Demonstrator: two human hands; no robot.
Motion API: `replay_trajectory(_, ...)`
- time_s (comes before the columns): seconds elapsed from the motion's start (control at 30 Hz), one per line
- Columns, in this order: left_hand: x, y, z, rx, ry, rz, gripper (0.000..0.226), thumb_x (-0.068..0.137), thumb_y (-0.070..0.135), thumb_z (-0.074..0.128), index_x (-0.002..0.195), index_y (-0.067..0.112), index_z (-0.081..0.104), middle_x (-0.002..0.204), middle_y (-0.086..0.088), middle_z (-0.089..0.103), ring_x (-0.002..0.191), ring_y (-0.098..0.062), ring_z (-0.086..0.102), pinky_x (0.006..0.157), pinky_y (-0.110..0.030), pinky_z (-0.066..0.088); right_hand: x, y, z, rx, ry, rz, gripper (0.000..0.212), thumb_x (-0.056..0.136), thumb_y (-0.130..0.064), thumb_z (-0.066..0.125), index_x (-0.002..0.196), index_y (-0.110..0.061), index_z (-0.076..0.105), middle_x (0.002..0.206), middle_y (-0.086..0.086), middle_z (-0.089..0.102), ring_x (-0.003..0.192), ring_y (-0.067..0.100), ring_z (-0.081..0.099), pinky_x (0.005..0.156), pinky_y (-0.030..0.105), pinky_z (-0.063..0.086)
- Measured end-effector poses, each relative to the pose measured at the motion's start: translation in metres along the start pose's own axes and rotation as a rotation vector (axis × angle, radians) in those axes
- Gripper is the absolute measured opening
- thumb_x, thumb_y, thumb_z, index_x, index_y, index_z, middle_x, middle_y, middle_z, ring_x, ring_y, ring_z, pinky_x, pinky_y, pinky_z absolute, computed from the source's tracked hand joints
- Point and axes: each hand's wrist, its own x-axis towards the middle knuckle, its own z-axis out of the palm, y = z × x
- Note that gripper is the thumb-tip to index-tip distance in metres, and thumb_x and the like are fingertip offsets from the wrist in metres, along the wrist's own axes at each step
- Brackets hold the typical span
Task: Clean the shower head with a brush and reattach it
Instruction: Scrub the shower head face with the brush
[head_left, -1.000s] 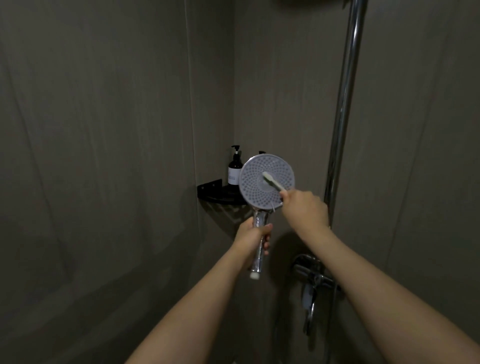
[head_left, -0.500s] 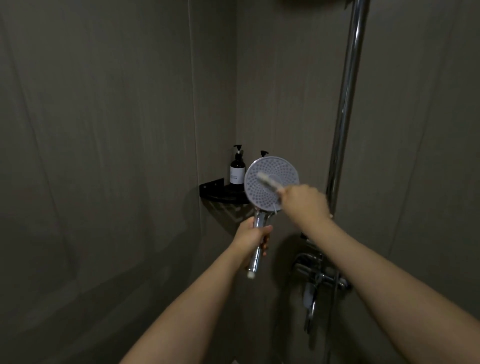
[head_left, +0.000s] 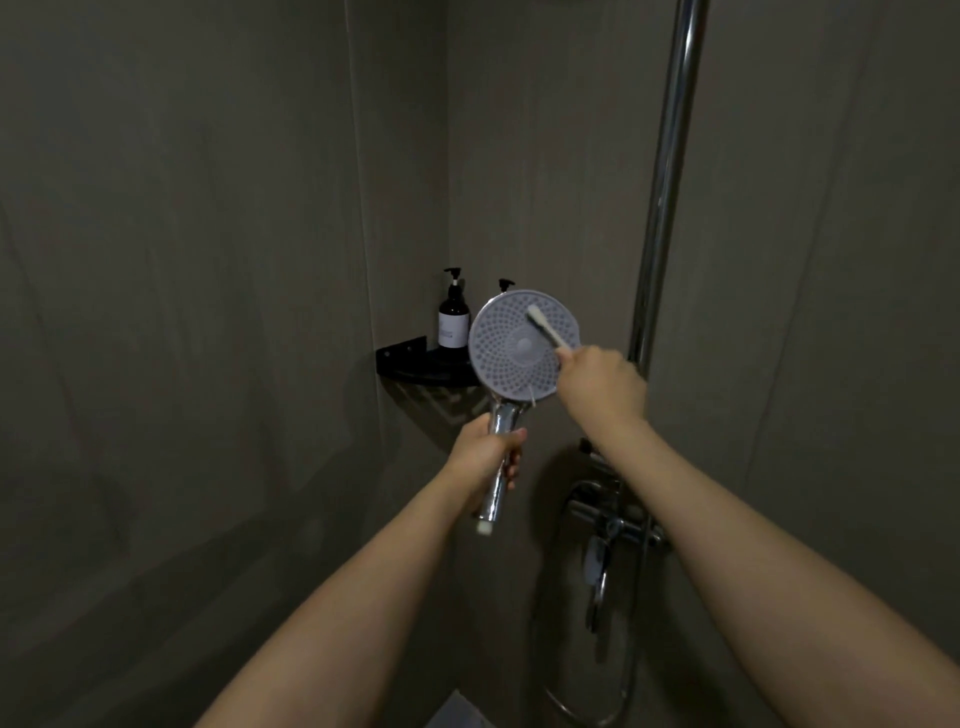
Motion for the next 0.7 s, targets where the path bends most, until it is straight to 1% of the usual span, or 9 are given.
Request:
replay_trajectory(0.1,0.001,-0.003,0.004,-0.002,0.008,0.005,0.02,0.088,0.002,0.047,0.075,0.016,0.044,0.057,-0.007,0.042,0.032,-0.01,0.038,0.036,-0.016,0.034,-0.019,-0.01,0.019,-0.123,-0.06,-0.266,0.037,0.098,-0.035,0.034,0.098,-0.011,0.063,0.091,0.011,0.064,0.084,0.029,0.064,0.064,0.03,0.037)
replay_trajectory(0.17,0.0,-0.005,0.004,0.004,-0.007,0.001,0.018,0.089,0.003,0.049,0.076,0.016,0.044,0.056,-0.007,0.043,0.033,-0.01,0.038,0.036,-0.016,0.034,-0.01,-0.002,0.015,-0.098,-0.041,-0.169,0.041,0.098,-0.038,0.033,0.1,-0.011,0.064,0.084,0.011,0.06,0.076,0.028,0.059,0.062,0.029,0.037)
replay_trajectory(0.2,0.0,-0.006,0.004,0.019,-0.014,-0.001,0.018,0.089,0.004,0.05,0.076,0.016,0.043,0.056,-0.007,0.043,0.034,-0.011,0.038,0.037,-0.017,0.035,-0.003,0.003,0.008,-0.057,-0.015,-0.066,0.044,0.099,-0.039,0.032,0.102,-0.009,0.064,0.086,0.012,0.061,0.077,0.029,0.06,0.062,0.031,0.038)
replay_trajectory(0.27,-0.001,-0.005,0.004,0.046,-0.016,-0.005,0.019,0.089,0.006,0.051,0.076,0.016,0.043,0.056,-0.007,0.043,0.036,-0.012,0.038,0.039,-0.018,0.035,0.006,0.006,0.001,-0.037,0.022,0.01,0.047,0.099,-0.039,0.03,0.105,-0.005,0.063,0.098,0.018,0.066,0.089,0.034,0.063,0.065,0.033,0.041)
replay_trajectory(0.4,-0.001,-0.007,0.004,0.044,-0.009,-0.006,0.019,0.088,0.005,0.051,0.075,0.015,0.043,0.057,-0.007,0.043,0.036,-0.012,0.038,0.038,-0.018,0.035,-0.007,-0.009,0.014,-0.111,-0.013,-0.201,0.047,0.1,-0.039,0.028,0.103,-0.008,0.063,0.097,0.014,0.067,0.088,0.032,0.065,0.062,0.031,0.038)
replay_trajectory(0.53,-0.002,-0.01,-0.001,0.087,-0.015,-0.005,0.02,0.087,0.004,0.053,0.074,0.015,0.043,0.056,-0.007,0.044,0.034,-0.011,0.039,0.038,-0.018,0.035,0.006,0.009,-0.001,-0.011,0.03,0.055,0.047,0.099,-0.038,0.031,0.104,-0.004,0.063,0.099,0.017,0.067,0.09,0.033,0.064,0.064,0.031,0.039)
replay_trajectory(0.57,-0.002,-0.01,-0.001,0.084,-0.011,-0.003,0.02,0.087,0.005,0.053,0.074,0.015,0.044,0.056,-0.007,0.044,0.035,-0.012,0.039,0.037,-0.018,0.035,0.006,0.009,-0.002,-0.02,0.033,0.066,0.047,0.099,-0.038,0.031,0.104,-0.004,0.063,0.099,0.017,0.067,0.09,0.033,0.064,0.063,0.031,0.039)
replay_trajectory(0.67,-0.001,-0.008,0.002,0.01,-0.013,-0.011,0.018,0.089,0.005,0.051,0.076,0.016,0.045,0.057,-0.006,0.044,0.035,-0.011,0.039,0.037,-0.018,0.035,-0.009,-0.003,0.016,-0.094,-0.027,-0.122,0.043,0.099,-0.037,0.031,0.101,-0.009,0.063,0.095,0.013,0.068,0.084,0.03,0.065,0.058,0.025,0.037)
replay_trajectory(0.7,-0.001,-0.007,0.002,-0.016,-0.019,-0.014,0.018,0.089,0.005,0.05,0.077,0.016,0.044,0.057,-0.006,0.043,0.034,-0.01,0.039,0.037,-0.017,0.034,-0.015,-0.003,0.019,-0.093,-0.051,-0.111,0.043,0.099,-0.038,0.03,0.101,-0.01,0.063,0.091,0.012,0.067,0.08,0.029,0.064,0.053,0.023,0.033)
